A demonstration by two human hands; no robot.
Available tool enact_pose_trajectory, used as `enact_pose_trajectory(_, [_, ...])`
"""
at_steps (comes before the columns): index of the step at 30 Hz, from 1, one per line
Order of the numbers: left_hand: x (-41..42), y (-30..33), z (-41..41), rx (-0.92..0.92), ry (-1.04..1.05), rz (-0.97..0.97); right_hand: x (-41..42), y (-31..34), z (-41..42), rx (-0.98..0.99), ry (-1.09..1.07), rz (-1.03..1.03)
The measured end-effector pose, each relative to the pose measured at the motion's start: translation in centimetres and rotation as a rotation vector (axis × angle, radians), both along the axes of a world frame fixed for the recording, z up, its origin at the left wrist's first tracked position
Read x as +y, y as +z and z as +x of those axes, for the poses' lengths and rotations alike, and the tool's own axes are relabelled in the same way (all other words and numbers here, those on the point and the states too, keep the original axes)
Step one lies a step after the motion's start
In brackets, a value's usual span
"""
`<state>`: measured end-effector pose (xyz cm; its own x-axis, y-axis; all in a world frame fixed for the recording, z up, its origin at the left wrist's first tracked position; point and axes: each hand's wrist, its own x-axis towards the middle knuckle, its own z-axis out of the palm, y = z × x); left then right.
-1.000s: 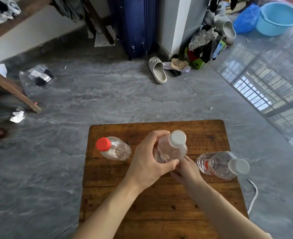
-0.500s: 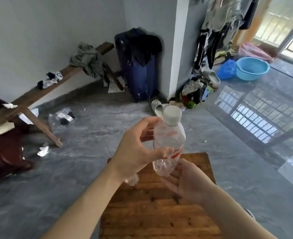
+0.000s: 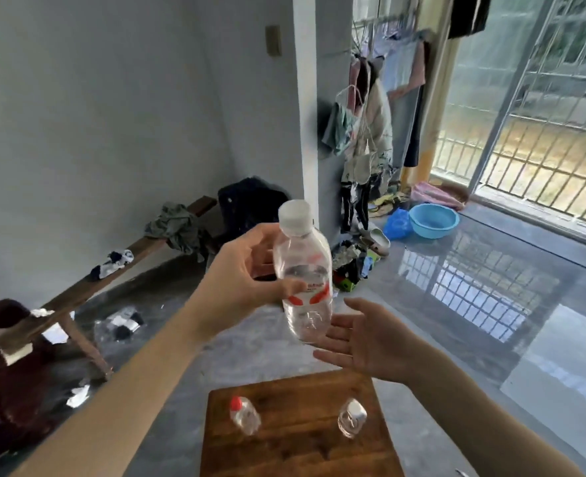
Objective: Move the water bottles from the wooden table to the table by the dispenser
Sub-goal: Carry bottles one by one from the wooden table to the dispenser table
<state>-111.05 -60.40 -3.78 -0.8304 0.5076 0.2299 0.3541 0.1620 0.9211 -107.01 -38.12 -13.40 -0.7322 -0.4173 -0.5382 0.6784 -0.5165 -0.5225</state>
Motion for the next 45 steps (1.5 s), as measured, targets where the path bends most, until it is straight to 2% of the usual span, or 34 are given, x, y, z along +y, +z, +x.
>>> enact_pose_trajectory(5, [2.8,5.3,0.6,0.076,-0.066,-0.003,1.9,4.1,2.8,0.060,-0.073,0.015])
enact_pose_trajectory(12, [6.7,9.1,1.2,0.143,-0.252,-0.042,3.1,7.2,7.5,0.056,-0.326,-0.008])
enact_pose_trajectory(18, [9.0,9.6,3.0,0.129,-0.435,0.006,3.0,8.4,12.9,0.056,-0.520,0.031])
enact_pose_trajectory(26, [13.7,7.4,8.1,0.112,-0.720,0.006,3.0,6.6,22.1,-0.016,-0.814,0.040])
enact_pose_trajectory(36, [21.8,6.5,21.4,0.125,-1.080,-0.010,3.4,6.2,38.1,-0.079,-1.171,0.076])
enact_pose_trajectory(45, [27.6,5.7,40.3,0.147,-1.424,0.010,1.8,5.8,57.2,-0.123,-1.483,0.087])
